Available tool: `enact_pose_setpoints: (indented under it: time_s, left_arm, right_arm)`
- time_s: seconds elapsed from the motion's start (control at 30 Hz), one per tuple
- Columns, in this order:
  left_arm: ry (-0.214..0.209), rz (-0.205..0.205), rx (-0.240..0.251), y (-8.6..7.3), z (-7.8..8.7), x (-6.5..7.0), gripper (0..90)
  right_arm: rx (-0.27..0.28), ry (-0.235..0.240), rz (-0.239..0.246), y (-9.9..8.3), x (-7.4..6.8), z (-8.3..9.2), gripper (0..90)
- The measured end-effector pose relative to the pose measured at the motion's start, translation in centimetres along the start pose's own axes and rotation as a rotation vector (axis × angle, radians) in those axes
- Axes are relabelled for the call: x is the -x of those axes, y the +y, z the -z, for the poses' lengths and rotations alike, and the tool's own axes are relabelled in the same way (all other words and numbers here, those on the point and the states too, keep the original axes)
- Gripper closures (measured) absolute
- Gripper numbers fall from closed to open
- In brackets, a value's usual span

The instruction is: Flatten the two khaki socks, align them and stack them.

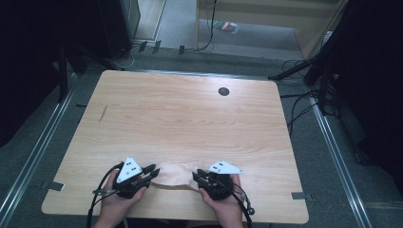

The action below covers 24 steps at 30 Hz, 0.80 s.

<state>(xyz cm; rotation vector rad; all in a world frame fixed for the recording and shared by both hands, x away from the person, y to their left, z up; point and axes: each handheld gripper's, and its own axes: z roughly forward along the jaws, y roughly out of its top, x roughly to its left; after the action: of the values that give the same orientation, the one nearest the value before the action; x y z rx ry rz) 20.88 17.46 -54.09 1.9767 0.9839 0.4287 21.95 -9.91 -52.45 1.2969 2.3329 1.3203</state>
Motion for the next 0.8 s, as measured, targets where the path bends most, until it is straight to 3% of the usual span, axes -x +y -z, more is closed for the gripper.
enact_pose_setpoints:
  time_s: [0.07,0.1,0.17,0.23,0.47,0.53,0.57,0.67,0.73,0.8]
  left_arm:
    - [0.001,-0.006,-0.025,-0.1,-0.5,0.1,77.8]
    - [-0.005,0.001,-0.068,-0.3,-1.3,0.0,76.5]
    - [0.001,-0.005,-0.066,-0.4,-1.3,0.0,75.2]
    - [0.035,-0.043,-0.075,-0.5,-1.2,0.1,74.0]
    - [0.027,-0.033,-0.083,-0.5,-1.1,-0.2,71.3]
    - [0.009,-0.015,-0.072,-0.6,-1.0,-0.3,68.3]
    - [-0.020,0.005,-0.059,-0.7,-0.9,-0.5,60.0]
    - [-0.066,0.032,-0.016,-0.8,-0.5,-1.1,55.2]
    - [-0.063,0.034,-0.003,-0.8,-0.4,-1.2,53.1]
    - [-0.057,0.034,0.023,-0.8,-0.2,-1.5,52.4]
  right_arm:
    - [-0.024,0.000,0.013,-0.2,-0.2,-0.7,77.5]
    - [-0.063,-0.004,0.028,-0.5,-0.5,-1.8,77.6]
    - [-0.099,-0.020,0.041,-0.8,-0.6,-2.4,76.5]
    - [-0.101,-0.025,0.049,-1.0,-0.7,-2.4,76.6]
    - [-0.119,-0.036,0.085,-1.0,-0.6,-2.2,75.8]
    - [-0.110,0.009,0.055,-1.0,-0.3,-2.1,68.0]
    - [-0.086,0.029,0.037,-1.1,0.0,-1.9,65.7]
    - [-0.036,0.041,0.042,-0.9,0.3,-1.3,61.2]
    - [0.004,0.042,0.051,-0.7,0.6,-1.0,58.4]
    - [0.009,0.034,0.045,-0.6,1.0,-0.9,57.3]
